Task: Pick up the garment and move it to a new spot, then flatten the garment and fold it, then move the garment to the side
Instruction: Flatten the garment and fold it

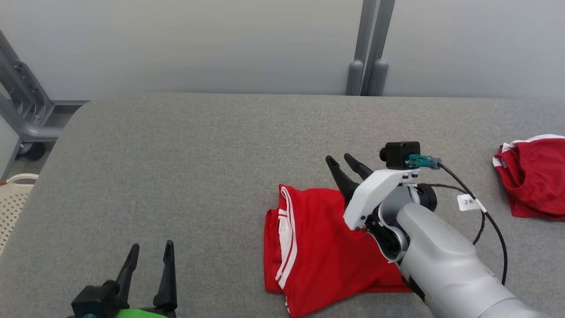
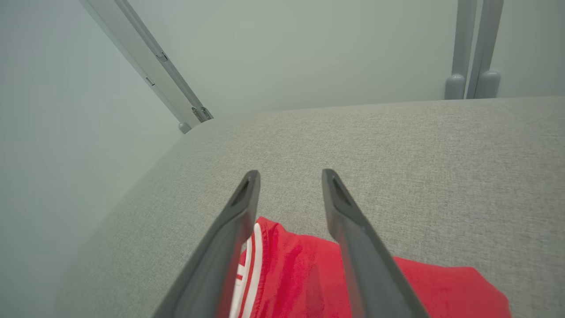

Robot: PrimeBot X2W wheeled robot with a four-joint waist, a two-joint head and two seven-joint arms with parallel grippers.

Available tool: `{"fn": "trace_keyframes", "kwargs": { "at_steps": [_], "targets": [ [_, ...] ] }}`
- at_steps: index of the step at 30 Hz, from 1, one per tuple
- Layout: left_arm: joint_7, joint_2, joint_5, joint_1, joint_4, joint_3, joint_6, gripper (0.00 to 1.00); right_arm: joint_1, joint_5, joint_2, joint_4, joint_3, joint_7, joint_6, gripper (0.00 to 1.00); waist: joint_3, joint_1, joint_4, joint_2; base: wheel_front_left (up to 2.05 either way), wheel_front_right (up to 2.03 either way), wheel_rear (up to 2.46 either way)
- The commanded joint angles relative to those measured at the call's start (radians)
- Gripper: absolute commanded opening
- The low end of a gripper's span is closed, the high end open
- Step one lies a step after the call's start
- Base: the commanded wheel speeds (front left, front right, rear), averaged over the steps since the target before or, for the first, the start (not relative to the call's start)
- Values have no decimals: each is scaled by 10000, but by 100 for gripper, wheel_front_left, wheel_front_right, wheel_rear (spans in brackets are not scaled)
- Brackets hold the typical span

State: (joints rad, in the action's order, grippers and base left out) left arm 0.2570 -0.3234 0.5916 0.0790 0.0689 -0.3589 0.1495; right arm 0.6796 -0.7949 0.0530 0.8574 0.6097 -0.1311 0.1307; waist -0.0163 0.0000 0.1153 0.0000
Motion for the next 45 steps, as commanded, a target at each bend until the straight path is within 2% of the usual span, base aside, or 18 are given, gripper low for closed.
{"fn": "trace_keyframes", "kwargs": {
  "at_steps": [1,3,4,12,18,27,29,32,33,45],
  "targets": [
    [24,-70,-1,129,-39,5,29,100,-245,119,108,106,-174,-142,-1,15,-15,0,-26,0,0,0,0],
    [21,-101,10,142,-94,12,48,100,-449,244,264,175,-438,-264,-1,4,-21,0,-61,0,0,0,0],
    [16,-120,19,169,-109,19,59,100,-543,284,316,164,-559,-323,-1,4,-17,0,-83,0,0,0,0],
    [-43,-237,80,294,-205,64,130,100,-1463,536,711,-138,-1433,-322,-1,22,-9,0,-260,0,0,0,0],
    [-94,-278,97,332,-256,8,156,100,-2012,975,1030,-326,-1878,2,-1,26,-3,0,-266,0,0,0,0],
    [-97,-317,137,406,-270,20,192,100,-2663,1552,1381,-853,-2470,519,-1,19,-23,0,-204,0,0,0,0],
    [-93,-320,150,442,-286,19,209,100,-2801,1695,1365,-1036,-2636,632,-1,15,-25,0,-192,0,0,0,0],
    [-92,-338,167,448,-294,6,212,100,-3011,1883,1303,-1343,-2843,852,-1,1,-24,0,-162,0,0,0,0],
    [-93,-337,170,442,-298,-6,210,100,-3077,1966,1256,-1466,-2897,904,-1,0,-21,0,-146,0,0,0,0],
    [-135,-392,159,266,-391,-31,256,100,-3654,2738,620,-2544,-2820,1615,-1,0,151,0,511,0,0,0,0]
  ]
}}
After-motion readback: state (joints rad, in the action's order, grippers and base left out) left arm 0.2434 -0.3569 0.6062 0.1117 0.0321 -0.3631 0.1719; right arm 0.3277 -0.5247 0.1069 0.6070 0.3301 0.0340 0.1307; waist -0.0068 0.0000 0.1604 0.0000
